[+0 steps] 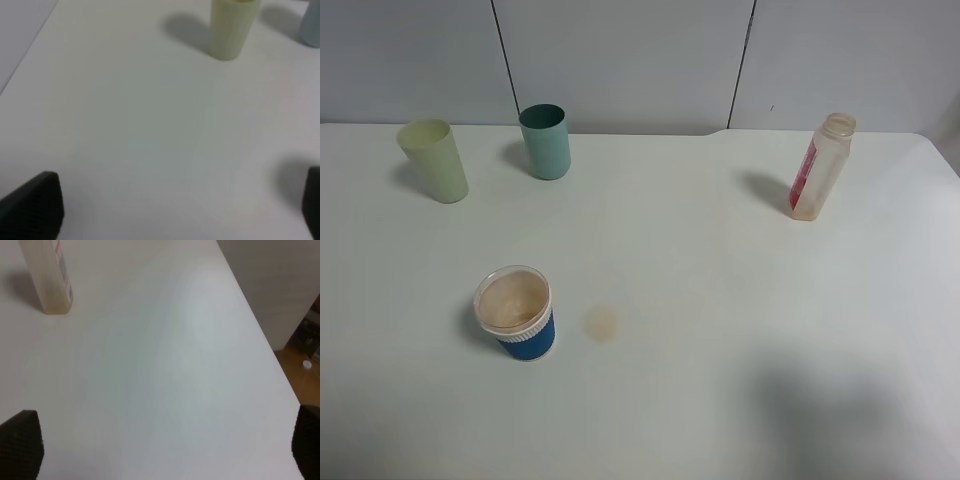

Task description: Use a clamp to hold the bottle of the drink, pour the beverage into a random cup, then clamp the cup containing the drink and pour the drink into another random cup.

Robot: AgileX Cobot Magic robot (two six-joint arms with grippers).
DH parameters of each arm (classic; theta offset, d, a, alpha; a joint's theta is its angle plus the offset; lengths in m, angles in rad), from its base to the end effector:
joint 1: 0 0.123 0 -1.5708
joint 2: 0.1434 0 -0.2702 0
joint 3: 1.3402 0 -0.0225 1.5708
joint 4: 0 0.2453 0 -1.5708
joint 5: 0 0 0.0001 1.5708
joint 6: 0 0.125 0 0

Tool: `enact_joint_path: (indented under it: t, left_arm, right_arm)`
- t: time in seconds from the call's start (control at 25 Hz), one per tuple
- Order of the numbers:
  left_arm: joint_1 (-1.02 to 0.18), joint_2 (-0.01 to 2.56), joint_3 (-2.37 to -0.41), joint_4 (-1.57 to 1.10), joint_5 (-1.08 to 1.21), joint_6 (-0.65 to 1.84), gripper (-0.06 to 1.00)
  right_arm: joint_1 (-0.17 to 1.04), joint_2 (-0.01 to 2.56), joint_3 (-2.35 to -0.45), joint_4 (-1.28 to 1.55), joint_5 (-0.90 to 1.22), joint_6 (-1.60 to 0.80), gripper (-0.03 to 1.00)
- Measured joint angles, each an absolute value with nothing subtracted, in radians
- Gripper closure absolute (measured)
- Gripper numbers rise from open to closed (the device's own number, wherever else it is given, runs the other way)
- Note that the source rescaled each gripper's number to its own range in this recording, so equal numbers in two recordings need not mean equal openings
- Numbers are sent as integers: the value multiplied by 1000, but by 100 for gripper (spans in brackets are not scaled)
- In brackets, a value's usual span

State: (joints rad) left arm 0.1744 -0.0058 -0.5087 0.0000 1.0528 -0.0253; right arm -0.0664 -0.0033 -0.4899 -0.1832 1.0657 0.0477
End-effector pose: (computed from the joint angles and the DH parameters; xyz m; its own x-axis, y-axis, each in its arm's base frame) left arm 0.0338 0.0059 0.2629 -0.4248 -0.1005 -0.8997 -0.1843 0.9826 -0.0228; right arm 0.0334 -0.0222 0.2572 -0.4673 -0.0102 -0.8840 0.1874 0.9761 -0.1103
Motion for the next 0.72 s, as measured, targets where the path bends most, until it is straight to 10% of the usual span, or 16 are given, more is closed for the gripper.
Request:
enact_joint_path:
  t: [0.72]
  left_arm:
    - [126,-6,-509,-7,1054,-9,-5]
  right_arm:
    - [-66,-3,-490,-183,1066,48,-3]
